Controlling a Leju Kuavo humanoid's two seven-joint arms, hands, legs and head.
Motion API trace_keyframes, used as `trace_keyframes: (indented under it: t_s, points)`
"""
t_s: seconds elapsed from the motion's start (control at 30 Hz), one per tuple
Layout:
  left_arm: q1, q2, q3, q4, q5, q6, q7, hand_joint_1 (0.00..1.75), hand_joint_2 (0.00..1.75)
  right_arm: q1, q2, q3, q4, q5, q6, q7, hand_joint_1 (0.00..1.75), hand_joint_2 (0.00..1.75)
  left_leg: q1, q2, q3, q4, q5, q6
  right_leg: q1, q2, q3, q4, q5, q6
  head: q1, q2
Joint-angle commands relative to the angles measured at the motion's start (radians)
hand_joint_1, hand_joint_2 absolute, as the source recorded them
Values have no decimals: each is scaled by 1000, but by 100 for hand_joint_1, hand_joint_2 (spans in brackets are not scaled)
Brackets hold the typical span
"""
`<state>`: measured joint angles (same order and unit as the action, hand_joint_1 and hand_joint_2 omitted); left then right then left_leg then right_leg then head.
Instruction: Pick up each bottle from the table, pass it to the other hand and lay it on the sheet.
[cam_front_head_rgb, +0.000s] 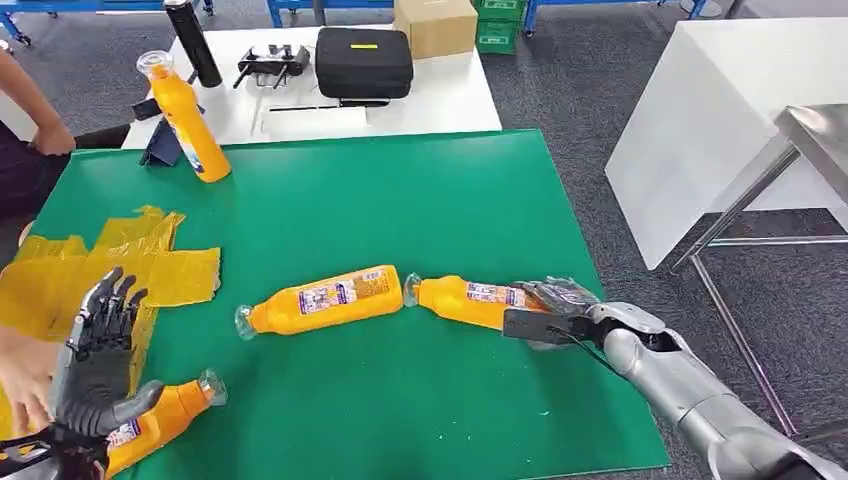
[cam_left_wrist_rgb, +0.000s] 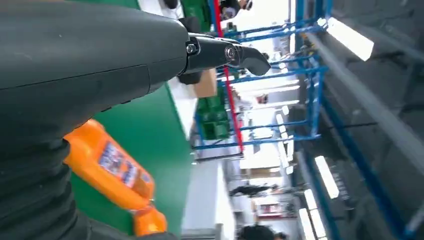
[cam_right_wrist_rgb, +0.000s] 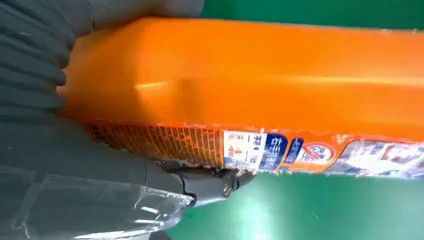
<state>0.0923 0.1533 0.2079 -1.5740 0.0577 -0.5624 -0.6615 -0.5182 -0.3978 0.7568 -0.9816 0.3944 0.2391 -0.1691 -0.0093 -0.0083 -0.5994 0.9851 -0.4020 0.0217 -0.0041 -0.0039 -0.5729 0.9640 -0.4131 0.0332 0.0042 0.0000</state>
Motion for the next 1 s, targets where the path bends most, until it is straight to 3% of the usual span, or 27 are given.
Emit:
trace_keyframes:
  t_s: [0.03, 0.13, 0.17, 0.2, 0.33, 0.53, 1.0]
  points:
    - [62, -116, 28, -85, 93, -48, 47, 0, 0, 139, 139, -194, -230, -37, -102, -30, 175, 175, 0, 4, 1, 0, -3, -3, 0, 4, 1, 1, -2, -1, 0, 0]
    - [59, -116, 26, -83, 98, -43, 53, 0, 0, 147, 139, -212, -238, -41, -106, -39, 175, 175, 1, 3, 0, 1, -3, -3, 1, 3, 0, 1, -2, -1, 0, 0]
    - [73, -138, 16, -103, 148, -65, 80, 0, 0, 178, 179, -258, -297, -72, -120, -109, 175, 175, 0, 0, -1, 0, -1, -2, 0, 0, -2, 0, -2, -1, -1, 0]
    - [89, -153, 2, -122, 189, -72, 117, 0, 175, 198, 207, -276, -353, -90, -115, -130, 175, 175, 1, 0, -1, 1, -2, -2, 0, -1, -1, 1, -3, -1, 0, 0]
    - [115, -190, -109, -183, 215, -35, 141, 0, 175, 226, 288, -246, -523, -142, -91, -110, 175, 175, 0, 2, -5, 1, -2, -2, 0, 2, -4, 2, -2, -1, 0, 0]
    - [82, -172, -218, -154, 244, 6, 148, 0, 175, 162, 369, -158, -467, -188, -76, -101, 175, 175, -1, 0, -5, 0, 0, -2, 0, 0, -5, 1, -1, -1, 0, 0]
    - [76, -163, -224, -142, 260, -2, 149, 0, 175, 149, 375, -139, -441, -201, -72, -102, 175, 175, 0, 1, -4, 1, -1, -2, 0, 1, -3, 1, -2, -1, 0, 0]
